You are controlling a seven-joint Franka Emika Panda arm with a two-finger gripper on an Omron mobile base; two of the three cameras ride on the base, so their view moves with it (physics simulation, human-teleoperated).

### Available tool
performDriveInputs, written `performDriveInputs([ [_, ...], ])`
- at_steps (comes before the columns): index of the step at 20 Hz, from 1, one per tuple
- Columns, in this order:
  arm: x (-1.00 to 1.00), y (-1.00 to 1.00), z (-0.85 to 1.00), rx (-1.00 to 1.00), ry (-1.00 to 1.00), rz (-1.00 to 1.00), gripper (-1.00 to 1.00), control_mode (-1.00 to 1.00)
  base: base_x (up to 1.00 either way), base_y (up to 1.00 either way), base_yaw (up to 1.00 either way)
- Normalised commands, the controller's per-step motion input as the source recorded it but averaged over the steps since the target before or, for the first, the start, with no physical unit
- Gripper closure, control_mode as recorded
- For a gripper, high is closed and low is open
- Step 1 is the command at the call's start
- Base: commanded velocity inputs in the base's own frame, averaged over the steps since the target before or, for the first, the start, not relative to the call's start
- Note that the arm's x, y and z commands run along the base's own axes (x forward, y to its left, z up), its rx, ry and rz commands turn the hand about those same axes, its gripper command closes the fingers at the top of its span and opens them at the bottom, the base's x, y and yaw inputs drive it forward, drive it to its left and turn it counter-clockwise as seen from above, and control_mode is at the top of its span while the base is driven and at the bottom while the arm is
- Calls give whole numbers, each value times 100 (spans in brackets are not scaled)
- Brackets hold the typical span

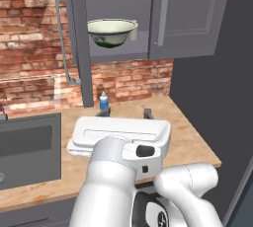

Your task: Pick the mug and place it in the sink. Pick the bowl and place it in the open cabinet and then close the cabinet.

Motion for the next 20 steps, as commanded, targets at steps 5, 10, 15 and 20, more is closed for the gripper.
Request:
performDriveInputs([
  [5, 27, 17, -18, 0, -5, 0, -100, -100, 0, 0, 0],
  [10, 28, 15, -20, 0, -4, 0, -100, -100, 0, 0, 0],
  [15, 19, 35, -5, -1, -5, -1, -100, -100, 0, 0, 0],
  [20, 1, 37, 0, -1, -3, -5, -100, -100, 0, 0, 0],
])
